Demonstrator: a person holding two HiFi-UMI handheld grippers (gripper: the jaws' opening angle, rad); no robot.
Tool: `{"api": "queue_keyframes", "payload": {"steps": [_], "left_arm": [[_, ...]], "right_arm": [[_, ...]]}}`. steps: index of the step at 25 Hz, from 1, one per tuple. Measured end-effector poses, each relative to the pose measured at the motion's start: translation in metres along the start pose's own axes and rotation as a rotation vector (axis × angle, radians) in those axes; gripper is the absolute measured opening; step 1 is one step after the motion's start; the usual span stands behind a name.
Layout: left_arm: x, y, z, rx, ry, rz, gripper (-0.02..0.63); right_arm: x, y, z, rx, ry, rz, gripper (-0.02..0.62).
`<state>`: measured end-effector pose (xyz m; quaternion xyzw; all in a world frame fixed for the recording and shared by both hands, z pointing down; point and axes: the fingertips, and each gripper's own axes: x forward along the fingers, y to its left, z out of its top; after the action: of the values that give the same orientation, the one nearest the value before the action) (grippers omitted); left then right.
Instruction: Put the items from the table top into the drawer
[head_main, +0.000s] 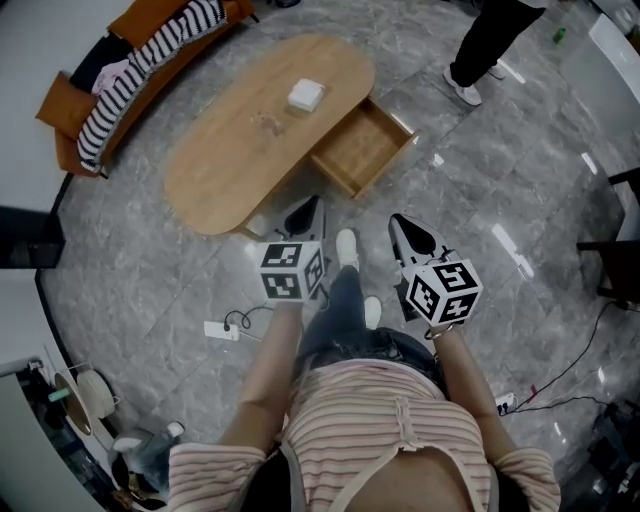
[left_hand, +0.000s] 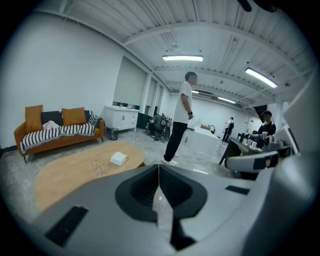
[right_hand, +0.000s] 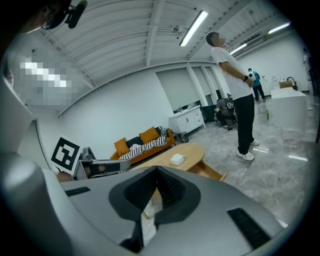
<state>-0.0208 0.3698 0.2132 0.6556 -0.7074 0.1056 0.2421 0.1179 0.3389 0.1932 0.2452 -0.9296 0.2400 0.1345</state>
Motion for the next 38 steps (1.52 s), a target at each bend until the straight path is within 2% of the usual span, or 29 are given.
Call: {"api": "queue_keyframes", "payload": {"steps": [12,20,21,23,26,29,38], "left_arm": [[0.106,0.095,0.030,0.026,0.088,0.056,0.015],[0.172,0.140,0.039,0.052,0.141,0.090,0.017],[0.181,0.143,0.039,0.055,0.147,0.094,0.023],[0.201,0.150,0.037,0.061,0.162,0.104,0.075],[0.233,0.162,0.029,0.063,0.193,0.141,0.087],[0.264,0.174,0.019,0.013,0.222,0.173,0.095],[0.344,0.222,-0.004,-0.272,0.253,0.314,0.100]], "right_arm": [[0.125,-0.027,0.040,0.016,0.084,-0.005,0.008],[0.172,-0.044,0.052,-0.004,0.158,-0.041,0.008],[0.177,-0.047,0.051,-0.005,0.168,-0.043,0.008],[0.187,-0.056,0.051,-0.003,0.183,-0.044,0.008],[0.203,-0.071,0.052,0.004,0.201,-0.037,0.009],[0.221,-0.086,0.053,0.009,0.226,-0.022,0.008],[0.284,-0.144,0.051,-0.025,0.337,0.071,0.008]]}}
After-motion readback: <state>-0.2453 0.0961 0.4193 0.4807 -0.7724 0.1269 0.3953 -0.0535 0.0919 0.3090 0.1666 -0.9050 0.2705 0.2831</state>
